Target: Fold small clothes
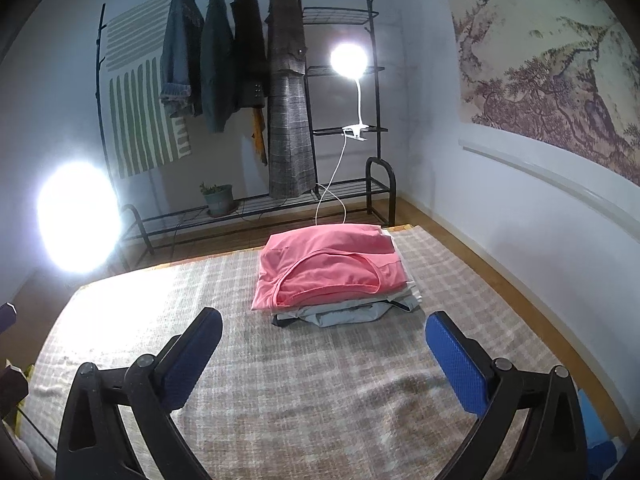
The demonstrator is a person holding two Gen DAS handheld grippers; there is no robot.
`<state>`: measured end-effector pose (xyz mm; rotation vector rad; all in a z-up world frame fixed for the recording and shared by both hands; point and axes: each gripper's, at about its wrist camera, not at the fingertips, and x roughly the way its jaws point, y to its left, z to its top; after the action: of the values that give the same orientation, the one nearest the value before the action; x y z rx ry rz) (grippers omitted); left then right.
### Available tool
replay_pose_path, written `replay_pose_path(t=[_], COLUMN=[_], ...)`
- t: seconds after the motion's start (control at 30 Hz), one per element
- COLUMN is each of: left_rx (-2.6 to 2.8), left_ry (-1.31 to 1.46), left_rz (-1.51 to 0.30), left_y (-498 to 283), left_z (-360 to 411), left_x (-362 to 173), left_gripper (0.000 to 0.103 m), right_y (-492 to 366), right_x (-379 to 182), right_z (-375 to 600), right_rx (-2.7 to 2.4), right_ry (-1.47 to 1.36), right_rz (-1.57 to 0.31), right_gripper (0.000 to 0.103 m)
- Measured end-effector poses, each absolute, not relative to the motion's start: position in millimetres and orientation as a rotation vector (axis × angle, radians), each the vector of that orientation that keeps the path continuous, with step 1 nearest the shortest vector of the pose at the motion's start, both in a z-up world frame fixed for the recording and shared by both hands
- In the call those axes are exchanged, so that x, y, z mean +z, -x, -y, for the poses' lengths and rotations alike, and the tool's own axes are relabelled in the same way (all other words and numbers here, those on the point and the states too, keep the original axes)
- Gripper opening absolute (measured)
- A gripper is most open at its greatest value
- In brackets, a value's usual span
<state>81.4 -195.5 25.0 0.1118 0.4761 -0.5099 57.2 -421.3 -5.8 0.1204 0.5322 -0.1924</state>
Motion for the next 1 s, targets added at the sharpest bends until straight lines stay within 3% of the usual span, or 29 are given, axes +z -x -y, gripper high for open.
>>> replay_pose_path(t=[1.0], left_rx=[-0.494], left_ry=[-0.11], left_rz=[-0.518], left_y=[-84], left_z=[199], left_x=[10], left_gripper=[0.103], right_y=[-66], right_x=[-10], right_z=[418], right_rx=[-0.186], right_ry=[-0.147], right_rz=[-0.537], right_gripper=[0.103])
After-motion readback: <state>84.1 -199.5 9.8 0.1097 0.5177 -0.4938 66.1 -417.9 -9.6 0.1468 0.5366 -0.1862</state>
